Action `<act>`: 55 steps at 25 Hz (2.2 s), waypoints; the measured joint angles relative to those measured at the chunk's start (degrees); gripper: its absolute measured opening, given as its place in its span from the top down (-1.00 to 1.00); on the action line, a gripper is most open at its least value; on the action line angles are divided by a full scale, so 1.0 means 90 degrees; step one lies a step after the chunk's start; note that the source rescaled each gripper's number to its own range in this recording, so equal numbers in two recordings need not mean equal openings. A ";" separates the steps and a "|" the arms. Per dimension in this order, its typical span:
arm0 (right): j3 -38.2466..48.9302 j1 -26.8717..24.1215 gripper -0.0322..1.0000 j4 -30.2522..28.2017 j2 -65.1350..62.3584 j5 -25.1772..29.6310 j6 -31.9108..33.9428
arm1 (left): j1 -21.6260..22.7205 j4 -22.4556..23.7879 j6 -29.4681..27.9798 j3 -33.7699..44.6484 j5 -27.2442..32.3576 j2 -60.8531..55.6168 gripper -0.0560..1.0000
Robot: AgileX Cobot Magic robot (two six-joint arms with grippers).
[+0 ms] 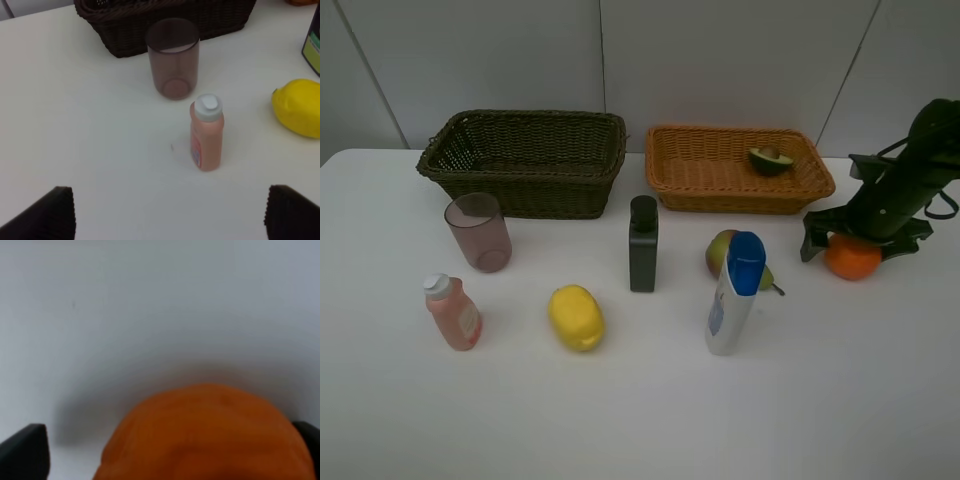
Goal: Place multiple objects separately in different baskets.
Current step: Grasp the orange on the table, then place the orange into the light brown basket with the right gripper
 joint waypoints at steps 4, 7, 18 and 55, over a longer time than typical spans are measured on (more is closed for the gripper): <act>0.0000 0.0000 -1.00 0.0000 0.0000 0.0000 0.0000 | 0.0000 0.0000 0.0000 0.0000 0.0000 0.0000 -1.00; 0.0000 0.0000 -0.96 0.0000 0.0000 0.0000 0.0000 | 0.0000 0.0000 0.0000 0.0000 0.0000 0.0000 -1.00; 0.0000 0.0000 -0.16 0.0201 0.0000 -0.0030 0.0023 | 0.0000 0.0000 0.0000 0.0000 0.0000 0.0000 -1.00; -0.0208 0.0000 -0.15 0.0858 -0.1534 0.1225 -0.0242 | 0.0000 0.0000 0.0000 0.0000 0.0000 0.0000 -1.00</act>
